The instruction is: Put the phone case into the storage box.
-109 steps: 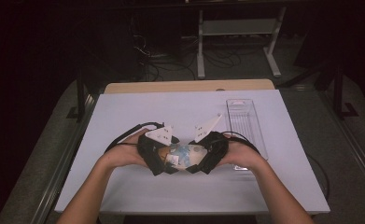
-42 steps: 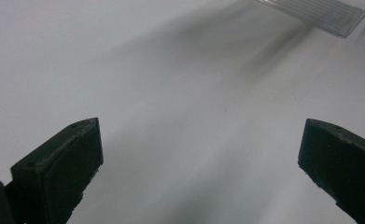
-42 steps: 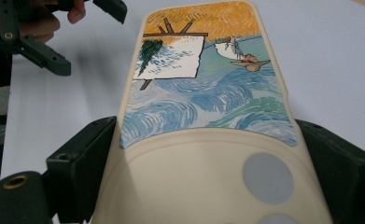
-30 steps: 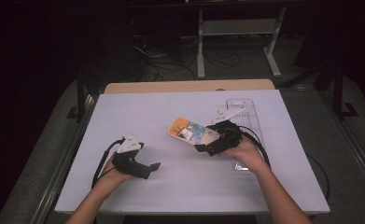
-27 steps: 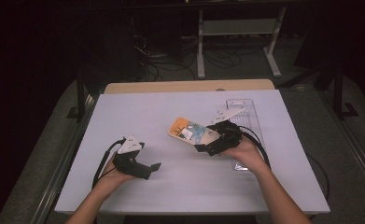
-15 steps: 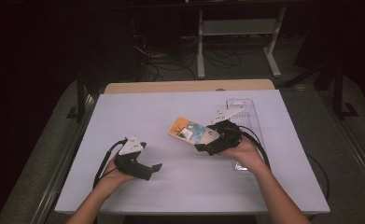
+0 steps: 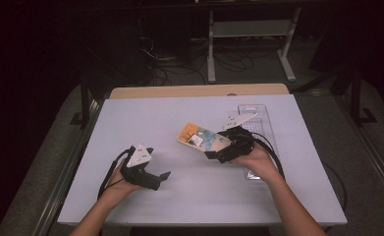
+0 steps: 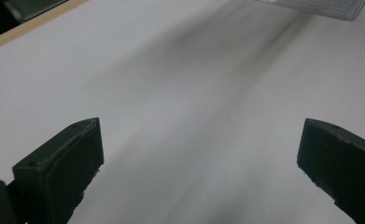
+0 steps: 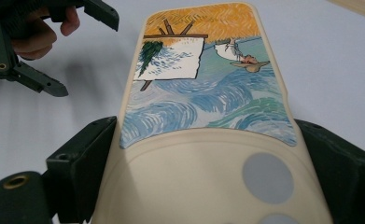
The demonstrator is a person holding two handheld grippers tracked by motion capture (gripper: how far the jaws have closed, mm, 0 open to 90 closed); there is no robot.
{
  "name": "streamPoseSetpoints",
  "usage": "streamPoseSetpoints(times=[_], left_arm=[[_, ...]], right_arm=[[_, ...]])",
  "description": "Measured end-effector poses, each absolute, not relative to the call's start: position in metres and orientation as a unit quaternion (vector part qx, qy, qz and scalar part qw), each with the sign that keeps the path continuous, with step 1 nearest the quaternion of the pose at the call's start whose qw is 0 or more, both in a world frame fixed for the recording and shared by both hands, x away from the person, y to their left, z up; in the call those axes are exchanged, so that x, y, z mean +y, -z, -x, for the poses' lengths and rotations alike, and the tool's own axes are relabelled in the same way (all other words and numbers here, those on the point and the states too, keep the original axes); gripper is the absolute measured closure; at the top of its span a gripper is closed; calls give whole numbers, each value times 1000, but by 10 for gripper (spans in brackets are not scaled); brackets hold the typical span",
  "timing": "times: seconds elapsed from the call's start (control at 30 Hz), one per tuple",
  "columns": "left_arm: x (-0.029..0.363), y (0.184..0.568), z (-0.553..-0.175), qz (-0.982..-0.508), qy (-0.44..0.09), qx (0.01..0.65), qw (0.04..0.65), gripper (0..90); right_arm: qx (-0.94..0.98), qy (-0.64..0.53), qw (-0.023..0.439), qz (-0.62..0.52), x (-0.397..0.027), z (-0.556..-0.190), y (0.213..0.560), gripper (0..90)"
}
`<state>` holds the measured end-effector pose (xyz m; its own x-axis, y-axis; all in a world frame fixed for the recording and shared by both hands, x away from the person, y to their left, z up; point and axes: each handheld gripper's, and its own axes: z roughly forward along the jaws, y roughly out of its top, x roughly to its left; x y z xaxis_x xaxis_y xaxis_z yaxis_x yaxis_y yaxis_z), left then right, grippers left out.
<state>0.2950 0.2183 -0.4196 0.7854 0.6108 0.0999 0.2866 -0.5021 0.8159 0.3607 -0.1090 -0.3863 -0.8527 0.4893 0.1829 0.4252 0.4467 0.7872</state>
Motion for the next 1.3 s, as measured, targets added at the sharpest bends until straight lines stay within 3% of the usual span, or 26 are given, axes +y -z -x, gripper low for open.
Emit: streamPoseSetpoints(times=[1.3], left_arm=[[211,422,-286,-851,-299,191,386,1]], right_arm=[[851,-449,39,-270,-108,-361,386,102]])
